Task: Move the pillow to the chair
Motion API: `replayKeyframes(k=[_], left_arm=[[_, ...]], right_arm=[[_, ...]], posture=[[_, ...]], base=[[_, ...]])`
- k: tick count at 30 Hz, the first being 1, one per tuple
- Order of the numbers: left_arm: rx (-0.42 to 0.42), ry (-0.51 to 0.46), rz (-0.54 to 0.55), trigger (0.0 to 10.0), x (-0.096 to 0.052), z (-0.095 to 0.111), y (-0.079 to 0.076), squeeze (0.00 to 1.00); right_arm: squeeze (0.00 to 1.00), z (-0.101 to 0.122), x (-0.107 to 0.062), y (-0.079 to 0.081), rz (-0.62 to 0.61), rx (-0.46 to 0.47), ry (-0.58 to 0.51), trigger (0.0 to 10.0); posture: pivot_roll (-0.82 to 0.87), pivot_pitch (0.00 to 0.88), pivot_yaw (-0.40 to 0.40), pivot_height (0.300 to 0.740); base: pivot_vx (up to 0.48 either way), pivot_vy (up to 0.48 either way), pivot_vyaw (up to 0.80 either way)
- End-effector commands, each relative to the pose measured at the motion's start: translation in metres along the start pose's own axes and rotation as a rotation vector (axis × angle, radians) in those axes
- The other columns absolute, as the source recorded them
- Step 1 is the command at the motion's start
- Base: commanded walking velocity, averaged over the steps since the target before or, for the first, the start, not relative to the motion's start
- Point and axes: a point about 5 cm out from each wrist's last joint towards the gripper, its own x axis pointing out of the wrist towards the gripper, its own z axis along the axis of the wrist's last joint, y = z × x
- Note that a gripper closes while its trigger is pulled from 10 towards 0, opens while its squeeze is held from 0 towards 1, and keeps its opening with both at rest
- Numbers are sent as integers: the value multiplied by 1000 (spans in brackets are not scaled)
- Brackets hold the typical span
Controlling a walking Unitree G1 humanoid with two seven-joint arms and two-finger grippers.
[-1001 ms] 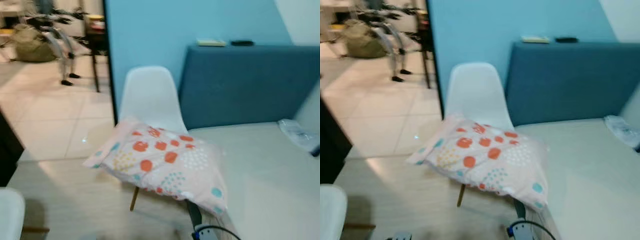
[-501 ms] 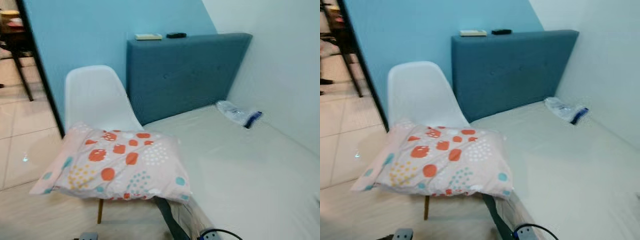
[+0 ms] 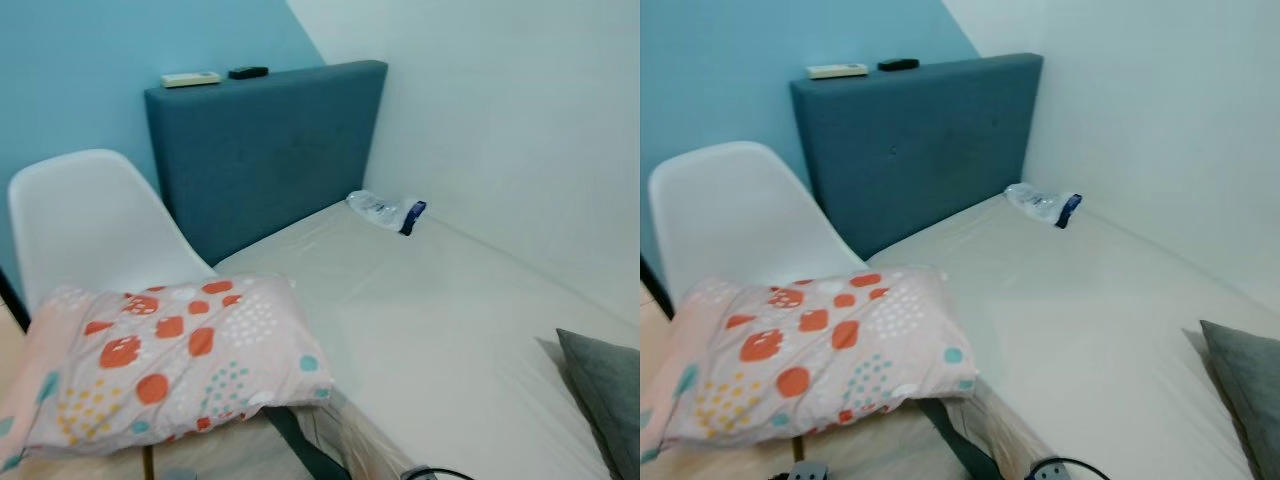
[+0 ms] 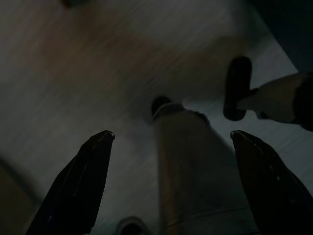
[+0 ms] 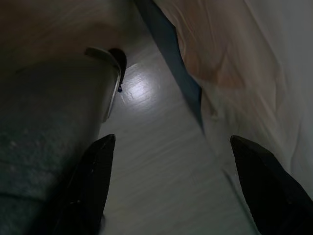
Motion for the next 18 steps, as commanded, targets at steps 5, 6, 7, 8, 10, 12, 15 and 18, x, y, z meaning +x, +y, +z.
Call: replayKeyframes(k=[5, 6, 7, 8, 10, 12, 15, 18], left_arm=[[25, -1, -20, 10000, 1, 2, -4, 0], [25, -4, -20, 10000, 1, 3, -3, 0], [25, -4, -20, 10000, 1, 3, -3, 0], [24, -6, -21, 10000, 1, 4, -3, 0], [10, -21, -26, 10000, 1, 7, -3, 0], [-17, -35, -28, 10000, 1, 9, -3, 0], [-72, -61, -19, 10000, 2, 17, -2, 0], [13, -64, -70, 10000, 3, 22, -13, 0]], right_arm=[[0, -9, 1, 9, 26, -3, 39, 10000], [0, -10, 1, 10, 27, -4, 40, 10000], [0, -10, 1, 10, 27, -4, 40, 10000], [0, -10, 1, 10, 27, -4, 40, 10000], [0, -9, 1, 11, 30, -10, 36, 10000], [0, -8, 1, 10, 28, -12, 32, 10000], [0, -7, 1, 6, 13, 13, 22, 10000], [0, -7, 0, 0, -2, 42, 12, 10000]], posture=[[99, 0, -48, 740], [99, 0, -50, 740], [99, 0, -50, 740], [99, 0, -51, 740], [89, 0, -51, 740], [75, 0, -39, 740], [60, 0, -16, 740], [42, 0, 6, 740]], base=[[0, 0, -750], [0, 0, -750], [0, 0, -750], [0, 0, -750], [0, 0, -750], [0, 0, -750], [0, 0, -750], [0, 0, -750]])
